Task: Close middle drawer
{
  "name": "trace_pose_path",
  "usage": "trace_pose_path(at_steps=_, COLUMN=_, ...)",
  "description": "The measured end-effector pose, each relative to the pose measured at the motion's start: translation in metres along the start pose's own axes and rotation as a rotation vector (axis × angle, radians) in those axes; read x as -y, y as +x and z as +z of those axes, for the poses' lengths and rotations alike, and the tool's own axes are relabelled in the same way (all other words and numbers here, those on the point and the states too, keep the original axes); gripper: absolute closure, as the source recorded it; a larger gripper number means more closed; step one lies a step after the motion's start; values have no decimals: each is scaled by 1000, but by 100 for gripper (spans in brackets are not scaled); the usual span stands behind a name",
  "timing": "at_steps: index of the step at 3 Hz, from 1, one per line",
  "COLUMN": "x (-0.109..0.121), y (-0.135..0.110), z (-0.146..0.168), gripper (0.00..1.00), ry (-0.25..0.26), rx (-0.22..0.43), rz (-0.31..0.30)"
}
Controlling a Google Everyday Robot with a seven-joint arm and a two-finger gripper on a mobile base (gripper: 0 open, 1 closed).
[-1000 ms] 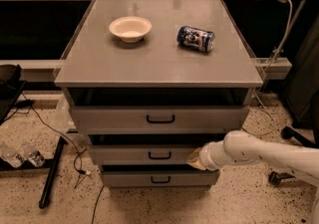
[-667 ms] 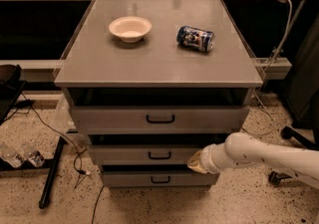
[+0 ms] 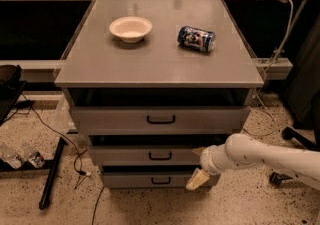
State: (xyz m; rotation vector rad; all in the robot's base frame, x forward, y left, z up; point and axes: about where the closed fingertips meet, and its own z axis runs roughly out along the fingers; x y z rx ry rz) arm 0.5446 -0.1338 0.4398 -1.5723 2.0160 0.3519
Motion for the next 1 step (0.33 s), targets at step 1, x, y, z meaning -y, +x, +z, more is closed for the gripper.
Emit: trace_pose_path(at_steps=1, x=0, y=0, z=0, gripper=0, ry=0, rx=0, rz=0)
